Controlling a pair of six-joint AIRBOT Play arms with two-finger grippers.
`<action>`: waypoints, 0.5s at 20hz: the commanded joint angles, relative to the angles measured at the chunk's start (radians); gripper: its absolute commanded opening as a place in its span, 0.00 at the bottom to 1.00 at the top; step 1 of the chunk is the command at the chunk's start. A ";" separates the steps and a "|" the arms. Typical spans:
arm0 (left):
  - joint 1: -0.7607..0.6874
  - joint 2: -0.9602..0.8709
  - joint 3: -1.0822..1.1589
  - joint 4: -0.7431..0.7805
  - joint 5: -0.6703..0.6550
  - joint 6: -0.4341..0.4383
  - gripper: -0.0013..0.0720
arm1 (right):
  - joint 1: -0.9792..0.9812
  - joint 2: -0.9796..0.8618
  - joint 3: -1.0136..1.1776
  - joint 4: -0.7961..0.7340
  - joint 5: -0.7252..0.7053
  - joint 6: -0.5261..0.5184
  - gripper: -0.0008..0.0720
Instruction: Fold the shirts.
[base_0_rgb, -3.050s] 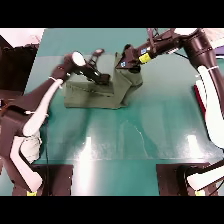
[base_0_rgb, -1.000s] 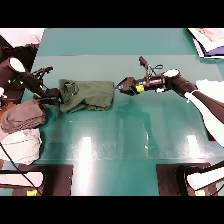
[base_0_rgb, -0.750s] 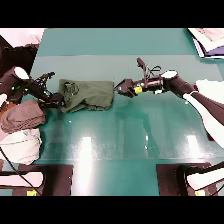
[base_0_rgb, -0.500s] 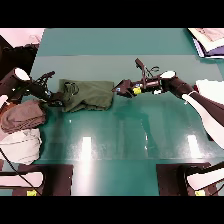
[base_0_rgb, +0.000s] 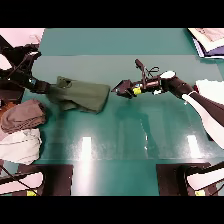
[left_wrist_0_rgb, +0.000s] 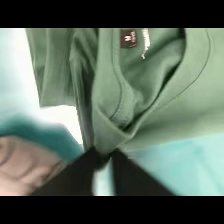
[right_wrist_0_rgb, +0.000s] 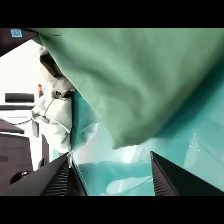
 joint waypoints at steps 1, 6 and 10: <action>0.000 -0.005 -0.061 0.082 0.024 -0.060 0.97 | 0.001 0.000 0.000 -0.005 -0.039 0.047 0.78; 0.000 -0.003 -0.070 0.071 0.038 -0.097 0.98 | 0.068 0.000 -0.001 -0.186 -0.184 0.211 0.78; 0.000 -0.003 -0.011 -0.134 0.028 -0.044 0.05 | 0.151 -0.030 0.000 -0.175 -0.288 0.246 0.91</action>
